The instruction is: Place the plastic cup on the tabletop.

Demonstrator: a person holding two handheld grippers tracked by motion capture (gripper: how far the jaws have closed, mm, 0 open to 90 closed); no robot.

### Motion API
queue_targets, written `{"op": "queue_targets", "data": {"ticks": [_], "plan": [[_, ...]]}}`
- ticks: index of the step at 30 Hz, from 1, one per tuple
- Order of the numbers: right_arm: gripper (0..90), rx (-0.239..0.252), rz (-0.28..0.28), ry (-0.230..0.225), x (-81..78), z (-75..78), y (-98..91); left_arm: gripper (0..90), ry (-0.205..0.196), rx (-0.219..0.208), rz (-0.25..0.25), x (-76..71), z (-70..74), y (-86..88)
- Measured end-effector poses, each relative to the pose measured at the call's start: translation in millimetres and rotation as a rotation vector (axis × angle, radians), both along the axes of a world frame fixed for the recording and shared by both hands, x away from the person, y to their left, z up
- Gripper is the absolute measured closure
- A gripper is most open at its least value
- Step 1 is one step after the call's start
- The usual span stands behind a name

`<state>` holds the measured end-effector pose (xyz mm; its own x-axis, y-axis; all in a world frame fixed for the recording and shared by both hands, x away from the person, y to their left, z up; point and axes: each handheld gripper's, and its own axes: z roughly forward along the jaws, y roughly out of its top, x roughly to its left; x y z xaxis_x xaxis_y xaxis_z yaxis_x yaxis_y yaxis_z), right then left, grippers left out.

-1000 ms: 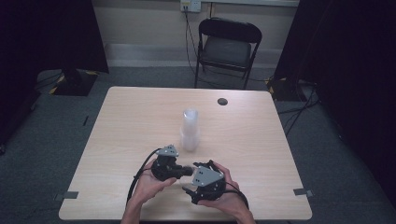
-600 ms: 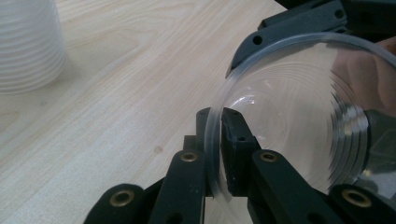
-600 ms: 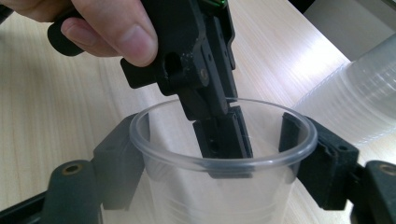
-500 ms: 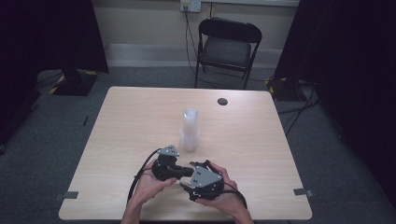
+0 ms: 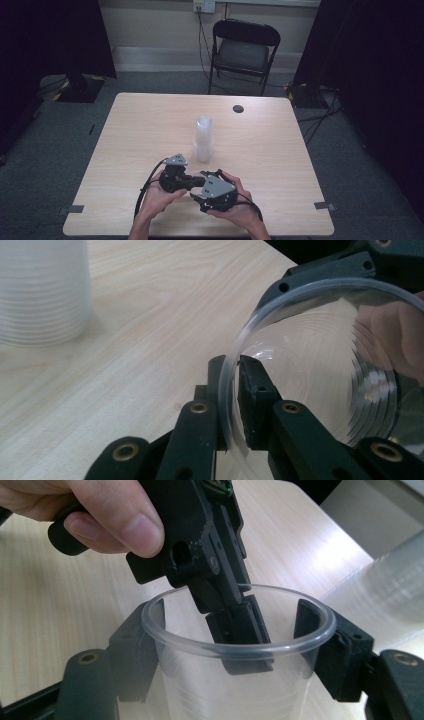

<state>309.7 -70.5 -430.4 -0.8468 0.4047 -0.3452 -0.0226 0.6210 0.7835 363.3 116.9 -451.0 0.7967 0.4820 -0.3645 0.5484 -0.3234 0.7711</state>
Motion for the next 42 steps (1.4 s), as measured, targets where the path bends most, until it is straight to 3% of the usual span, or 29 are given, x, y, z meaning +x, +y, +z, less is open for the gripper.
{"op": "queue_targets", "data": {"ticks": [10,16,17,19,21,29,31,37,42], "plan": [[29.4,0.010,-0.002,0.007,3.1,0.2,-0.3,79.1,0.009,0.002,0.026,1.7,-0.6,1.8],[29.4,0.020,-0.017,0.007,3.5,0.4,-4.3,68.0,0.001,-0.003,0.067,1.5,-0.5,0.9],[29.3,0.024,-0.025,0.009,3.2,-0.2,-5.7,62.2,-0.002,0.000,0.075,1.3,-0.4,0.8],[29.3,0.026,-0.027,0.011,3.4,-0.3,-6.7,61.4,-0.005,0.000,0.089,1.5,0.2,1.5],[29.2,0.034,-0.033,0.013,3.6,-0.7,-7.9,56.5,-0.022,0.002,0.100,1.5,0.2,1.7],[29.3,0.038,-0.047,0.022,4.5,-2.0,-14.6,50.4,-0.060,-0.039,0.166,-3.1,2.4,4.0],[29.4,0.046,-0.055,0.027,4.7,-3.1,-17.5,47.5,-0.099,-0.018,0.168,-3.5,3.3,5.1],[29.2,0.060,-0.061,0.044,5.8,-3.5,-19.7,40.4,-0.127,-0.026,0.198,-3.9,2.8,3.6],[29.1,0.074,-0.075,0.061,8.0,-5.2,-23.5,34.9,-0.154,-0.004,0.215,-3.2,3.9,4.6]]}}
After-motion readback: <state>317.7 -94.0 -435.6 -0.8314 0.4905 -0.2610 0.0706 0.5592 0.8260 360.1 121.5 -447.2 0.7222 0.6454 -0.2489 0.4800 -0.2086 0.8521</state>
